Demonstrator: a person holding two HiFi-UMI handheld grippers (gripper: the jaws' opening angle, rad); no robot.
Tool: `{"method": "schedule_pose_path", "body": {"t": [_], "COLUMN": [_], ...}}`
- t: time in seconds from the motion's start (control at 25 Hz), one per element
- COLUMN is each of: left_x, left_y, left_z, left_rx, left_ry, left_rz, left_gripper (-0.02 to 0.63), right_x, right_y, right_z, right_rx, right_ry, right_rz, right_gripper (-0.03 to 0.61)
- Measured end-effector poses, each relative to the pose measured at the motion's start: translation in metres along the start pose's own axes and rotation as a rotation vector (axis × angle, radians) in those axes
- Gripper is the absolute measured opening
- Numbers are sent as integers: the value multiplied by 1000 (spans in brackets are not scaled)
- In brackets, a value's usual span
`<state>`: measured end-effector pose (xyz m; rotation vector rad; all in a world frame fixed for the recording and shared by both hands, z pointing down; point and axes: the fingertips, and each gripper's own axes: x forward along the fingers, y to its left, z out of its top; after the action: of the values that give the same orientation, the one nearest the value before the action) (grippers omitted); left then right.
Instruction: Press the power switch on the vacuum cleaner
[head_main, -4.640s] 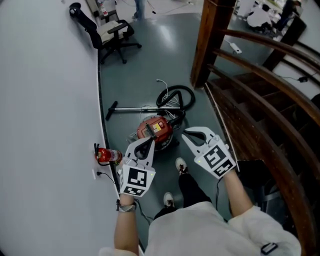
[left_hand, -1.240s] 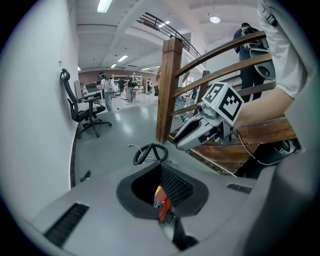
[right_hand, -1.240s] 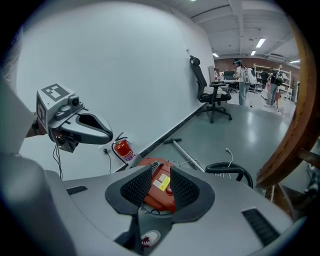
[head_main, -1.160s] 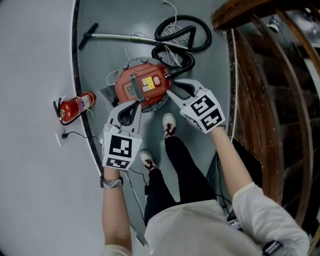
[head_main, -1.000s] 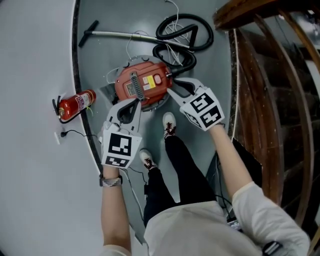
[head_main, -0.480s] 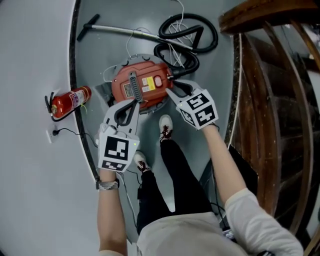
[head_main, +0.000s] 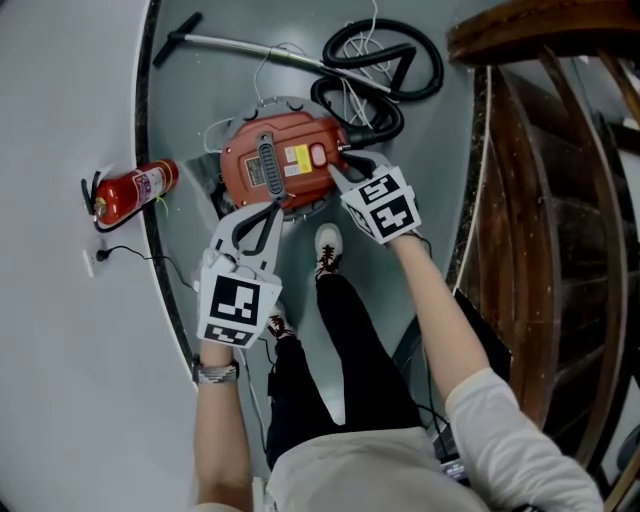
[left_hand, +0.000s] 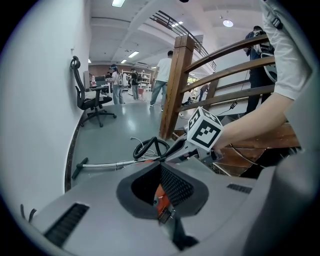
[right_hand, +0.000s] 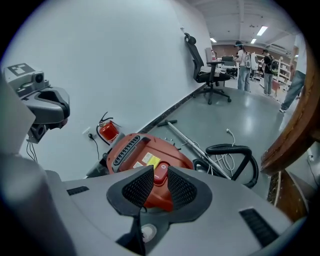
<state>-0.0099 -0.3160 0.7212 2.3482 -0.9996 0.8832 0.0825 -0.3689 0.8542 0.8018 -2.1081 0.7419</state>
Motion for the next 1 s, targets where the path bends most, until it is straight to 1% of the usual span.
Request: {"method": "schedule_pose_path", "body": {"t": [0.28, 0.56, 0.72, 1.0], "left_x": [3, 8, 11, 16], "left_y": [-1, -8, -8, -7], "left_z": [-8, -9, -12, -18], "left_rx": [-12, -21, -24, -39], "left_ry": [0, -7, 1, 11], "left_rz": [0, -16, -18, -18], "left_gripper": [-2, -2, -2, -2], "right_x": [22, 36, 45, 51], "right_y": [-4, -5, -4, -4], "right_z": [-13, -26, -35, -33], "right_rx": [33, 76, 120, 160], "right_ry": [61, 102, 131, 126], "right_rz": [23, 47, 69, 85], "right_gripper": [103, 103, 104, 104]}}
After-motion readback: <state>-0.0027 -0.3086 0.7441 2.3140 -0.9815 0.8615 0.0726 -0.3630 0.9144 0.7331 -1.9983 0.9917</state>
